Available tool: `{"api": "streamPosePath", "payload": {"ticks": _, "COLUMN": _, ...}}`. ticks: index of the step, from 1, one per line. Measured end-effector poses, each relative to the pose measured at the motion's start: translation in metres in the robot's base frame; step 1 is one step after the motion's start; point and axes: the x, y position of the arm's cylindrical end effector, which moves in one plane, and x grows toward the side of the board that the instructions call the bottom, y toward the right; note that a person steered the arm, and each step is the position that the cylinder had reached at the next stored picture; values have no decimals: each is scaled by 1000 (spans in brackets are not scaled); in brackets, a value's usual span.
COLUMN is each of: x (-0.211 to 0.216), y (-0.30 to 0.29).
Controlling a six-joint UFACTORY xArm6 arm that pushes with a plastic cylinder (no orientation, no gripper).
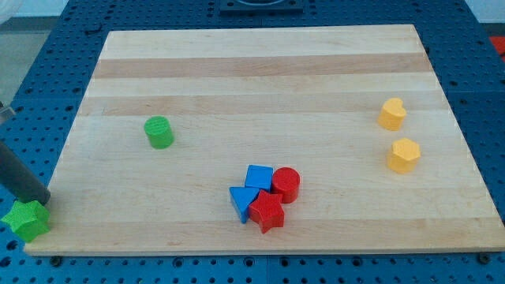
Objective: Push the green circle to the green star
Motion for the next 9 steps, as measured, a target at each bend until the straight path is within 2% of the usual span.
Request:
{"api": "streamPosePath", "payload": {"ticks": 3, "x": 6, "y": 3}}
{"api": "streamPosePath", "payload": {"ticks": 5, "x": -64, "y": 4}}
{"api": "streamPosePath", "payload": {"ticks": 7, "x": -128, "y": 59}}
{"api": "streamPosePath", "payload": {"ticks": 9, "x": -148, "y": 130}}
